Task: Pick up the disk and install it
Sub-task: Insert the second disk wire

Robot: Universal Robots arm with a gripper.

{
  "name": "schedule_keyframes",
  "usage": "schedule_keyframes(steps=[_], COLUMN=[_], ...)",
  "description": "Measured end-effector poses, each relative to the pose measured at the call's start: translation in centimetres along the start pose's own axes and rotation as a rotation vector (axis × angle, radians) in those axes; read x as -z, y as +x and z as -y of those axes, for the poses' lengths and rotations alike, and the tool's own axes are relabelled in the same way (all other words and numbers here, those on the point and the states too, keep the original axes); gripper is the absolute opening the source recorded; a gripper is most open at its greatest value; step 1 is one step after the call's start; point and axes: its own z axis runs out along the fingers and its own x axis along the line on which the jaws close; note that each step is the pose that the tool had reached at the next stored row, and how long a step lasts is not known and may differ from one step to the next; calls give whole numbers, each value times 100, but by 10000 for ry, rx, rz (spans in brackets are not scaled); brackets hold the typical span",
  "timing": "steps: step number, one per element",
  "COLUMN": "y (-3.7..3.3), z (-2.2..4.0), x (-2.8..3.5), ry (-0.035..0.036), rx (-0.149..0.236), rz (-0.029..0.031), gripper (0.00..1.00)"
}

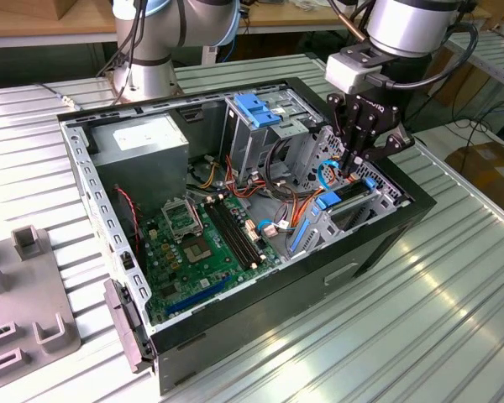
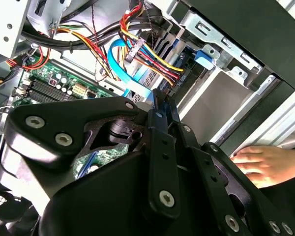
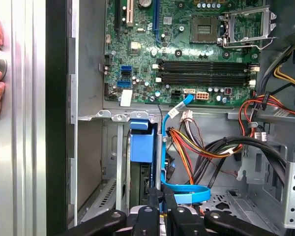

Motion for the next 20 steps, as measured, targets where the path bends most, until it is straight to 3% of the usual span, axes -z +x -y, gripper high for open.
schedule_keyframes(steps=[5,7,9,10,11,12,13,16,19,20], y=[1,4,23,44,66,79,84,90,191,224], z=[0,-1,-2,-2,-4,-4,-4,-5,-9,-11], x=[0,-1,-4,-6,-9,-10,-11,-11,-24,-31], ry=[0,1,6,10,16,20,22,21,24,26], rx=[-1,-3,-11,-17,-28,-33,-36,-36,-40,-44], rz=[4,32,153,260,416,503,532,539,615,668], gripper=[16,16,16,16,16,16,16,16,16,16])
